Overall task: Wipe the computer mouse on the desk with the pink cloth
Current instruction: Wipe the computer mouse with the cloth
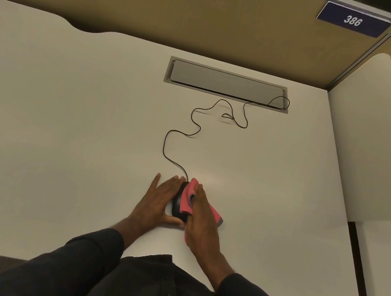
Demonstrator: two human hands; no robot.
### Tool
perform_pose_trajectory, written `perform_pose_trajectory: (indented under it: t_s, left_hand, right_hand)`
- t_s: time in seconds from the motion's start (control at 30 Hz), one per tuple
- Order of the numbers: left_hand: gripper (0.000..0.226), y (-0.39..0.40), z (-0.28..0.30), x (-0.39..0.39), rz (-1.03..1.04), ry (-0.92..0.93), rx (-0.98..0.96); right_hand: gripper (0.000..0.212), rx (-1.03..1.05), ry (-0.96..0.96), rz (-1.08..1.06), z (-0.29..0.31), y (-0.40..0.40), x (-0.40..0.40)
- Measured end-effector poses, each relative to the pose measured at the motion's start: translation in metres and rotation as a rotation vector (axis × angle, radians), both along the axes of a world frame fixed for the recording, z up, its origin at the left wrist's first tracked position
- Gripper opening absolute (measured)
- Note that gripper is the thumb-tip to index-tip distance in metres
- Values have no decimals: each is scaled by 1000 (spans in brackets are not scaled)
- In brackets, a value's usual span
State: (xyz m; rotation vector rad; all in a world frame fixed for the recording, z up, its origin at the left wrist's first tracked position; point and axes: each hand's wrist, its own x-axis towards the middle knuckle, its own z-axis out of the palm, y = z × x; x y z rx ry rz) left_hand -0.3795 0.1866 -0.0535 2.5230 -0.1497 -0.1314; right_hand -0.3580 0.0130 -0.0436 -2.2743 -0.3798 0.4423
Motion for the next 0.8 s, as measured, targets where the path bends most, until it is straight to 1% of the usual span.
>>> perform_pose_trajectory:
  t_s: [0.07, 0.13, 0.23, 0.43, 0.63, 0.7, 0.8]
  left_hand:
    - [115, 0, -1, 0, 1, 15, 6]
    - [116, 0, -3, 0, 3, 3, 5]
    - [116, 1, -5, -1, 7, 6, -12]
    - [118, 3, -8, -2, 5, 6, 10]
    - [116, 2, -7, -1, 5, 37, 16]
    - [116, 2, -6, -2, 2, 33, 13]
    - [116, 2, -6, -1, 5, 7, 3]
  right_hand:
    - [62, 13, -15, -20, -1, -5, -10]
    - [62, 6, -70, 6, -5, -11, -17]
    - [78, -3, -158, 74, -17, -22, -24]
    - [82, -50, -202, 175, -23, -36, -31]
    - [113, -178, -357, 321, -19, -42, -35]
    - [109, -199, -379, 293, -16, -38, -32]
    - [85, -152, -340, 215, -8, -30, -23]
